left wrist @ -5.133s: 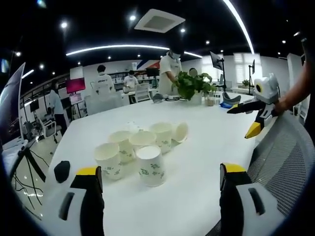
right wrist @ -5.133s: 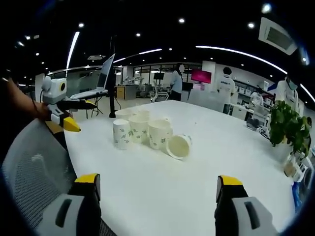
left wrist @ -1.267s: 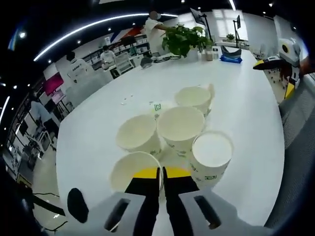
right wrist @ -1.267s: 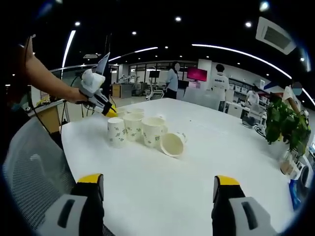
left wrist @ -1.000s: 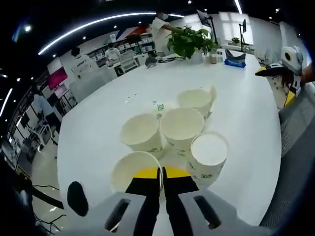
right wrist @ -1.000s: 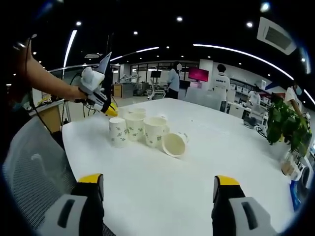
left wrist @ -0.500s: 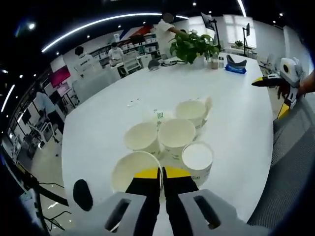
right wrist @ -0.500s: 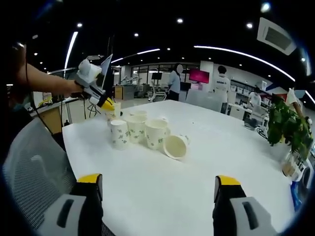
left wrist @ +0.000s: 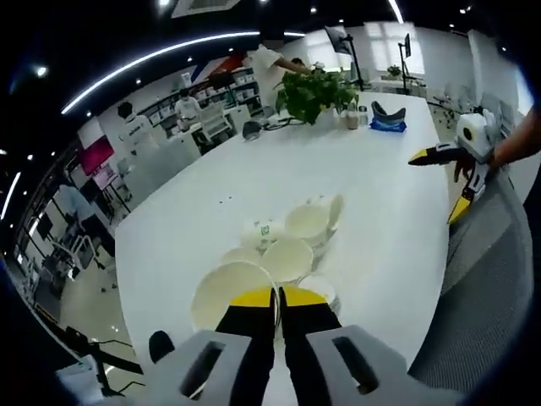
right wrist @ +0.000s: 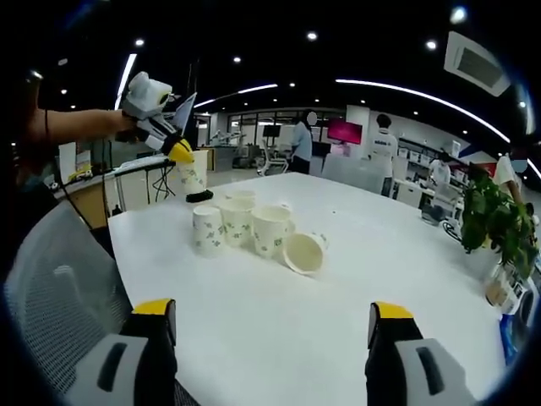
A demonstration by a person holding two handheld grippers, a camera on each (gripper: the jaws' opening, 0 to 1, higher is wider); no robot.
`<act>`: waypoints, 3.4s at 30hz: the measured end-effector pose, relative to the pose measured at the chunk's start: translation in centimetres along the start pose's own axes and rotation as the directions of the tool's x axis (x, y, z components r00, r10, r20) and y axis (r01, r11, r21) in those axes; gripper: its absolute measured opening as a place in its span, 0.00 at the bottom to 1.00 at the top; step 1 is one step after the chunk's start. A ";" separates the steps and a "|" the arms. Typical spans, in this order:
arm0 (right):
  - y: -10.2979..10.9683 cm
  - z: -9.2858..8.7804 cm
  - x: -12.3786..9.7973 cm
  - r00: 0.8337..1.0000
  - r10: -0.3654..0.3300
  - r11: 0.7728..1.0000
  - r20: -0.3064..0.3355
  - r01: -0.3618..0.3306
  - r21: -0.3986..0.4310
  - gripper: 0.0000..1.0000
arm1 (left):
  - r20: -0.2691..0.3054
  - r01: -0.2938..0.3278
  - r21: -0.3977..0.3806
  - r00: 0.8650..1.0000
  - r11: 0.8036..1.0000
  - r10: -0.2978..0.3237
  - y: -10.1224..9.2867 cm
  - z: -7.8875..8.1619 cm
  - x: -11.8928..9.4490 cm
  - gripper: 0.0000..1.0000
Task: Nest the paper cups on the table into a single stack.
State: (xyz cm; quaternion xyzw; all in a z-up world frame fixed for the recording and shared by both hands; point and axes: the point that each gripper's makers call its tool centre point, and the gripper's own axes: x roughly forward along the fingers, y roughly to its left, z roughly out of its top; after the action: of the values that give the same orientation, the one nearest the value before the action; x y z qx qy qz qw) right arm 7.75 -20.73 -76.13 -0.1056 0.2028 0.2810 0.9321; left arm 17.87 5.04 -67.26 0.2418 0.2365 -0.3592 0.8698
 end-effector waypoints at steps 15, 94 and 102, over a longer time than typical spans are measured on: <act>-0.1 -0.2 0.0 1.000 0.001 1.000 -0.004 -0.001 -0.002 0.96 | 0.071 0.142 0.134 0.986 0.981 -0.153 -6.7 6.1 -0.3 0.00; -0.4 -0.3 0.0 1.000 -0.014 1.000 -0.013 0.014 0.003 0.95 | 0.105 0.406 0.182 0.898 0.896 -0.428 -14.2 2.7 6.3 0.36; -0.5 -0.6 0.0 1.000 -0.015 1.000 -0.020 0.015 0.007 0.95 | 0.131 0.366 0.145 0.914 0.919 -0.385 -11.0 3.8 7.3 0.45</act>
State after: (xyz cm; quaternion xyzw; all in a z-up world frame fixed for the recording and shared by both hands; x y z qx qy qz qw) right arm 7.91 -21.34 -76.60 -0.1064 0.2123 0.2720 0.9325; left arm 15.30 -7.81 -71.37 0.2132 0.1878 -0.5510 0.7847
